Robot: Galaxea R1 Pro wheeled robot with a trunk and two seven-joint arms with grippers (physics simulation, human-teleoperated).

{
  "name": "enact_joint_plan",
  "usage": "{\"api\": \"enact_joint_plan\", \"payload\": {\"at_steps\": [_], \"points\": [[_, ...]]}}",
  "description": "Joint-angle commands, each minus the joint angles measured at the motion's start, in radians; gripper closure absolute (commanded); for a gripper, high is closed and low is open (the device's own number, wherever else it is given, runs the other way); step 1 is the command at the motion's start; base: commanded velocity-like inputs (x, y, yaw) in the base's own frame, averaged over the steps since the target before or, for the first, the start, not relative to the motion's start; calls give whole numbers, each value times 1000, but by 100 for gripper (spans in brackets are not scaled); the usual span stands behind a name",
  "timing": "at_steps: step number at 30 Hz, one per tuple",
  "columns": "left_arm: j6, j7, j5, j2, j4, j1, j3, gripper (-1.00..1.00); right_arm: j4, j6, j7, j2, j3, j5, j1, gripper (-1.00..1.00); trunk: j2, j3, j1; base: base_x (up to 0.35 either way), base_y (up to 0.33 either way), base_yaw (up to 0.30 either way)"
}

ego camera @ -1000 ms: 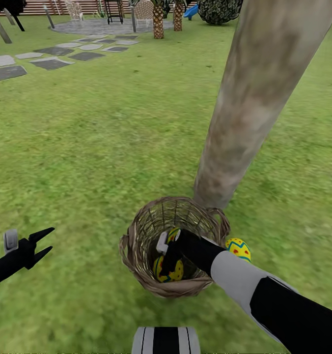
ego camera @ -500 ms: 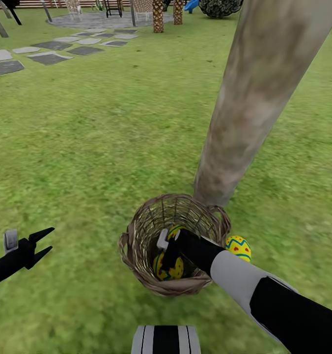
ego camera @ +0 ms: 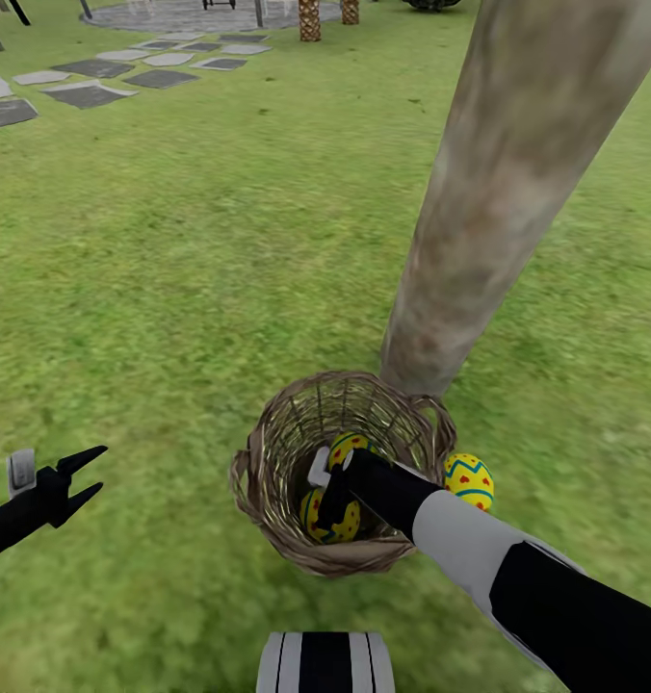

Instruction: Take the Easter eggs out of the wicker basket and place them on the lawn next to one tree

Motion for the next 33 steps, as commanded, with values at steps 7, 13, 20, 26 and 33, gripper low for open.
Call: {"api": "enact_joint_plan", "payload": {"at_steps": [7, 13, 20, 26, 33], "points": [[4, -8, -8, 0, 1, -1, 1, -100, -2, 2, 5, 0, 1, 10, -1, -100, -1, -12, 1, 0, 0, 0], [5, -8, -8, 0, 1, -1, 2, -100, -2, 2, 5, 0, 1, 10, -1, -100, -1, -20, 2, 0, 0, 0], [5, -8, -8, 0, 3, -1, 2, -100, -2, 3, 3, 0, 1, 10, -1, -100, -2, -28, 3, 0, 0, 0], [5, -8, -8, 0, 1, -1, 0, -100, -2, 3, -9, 0, -10, 10, -1, -100, -3, -39, 4, 0, 0, 0], [4, -8, -8, 0, -1, -1, 0, -100, -2, 28, -62, 0, -16, 10, -1, -100, -3, -47, 5, 0, 0, 0]]}}
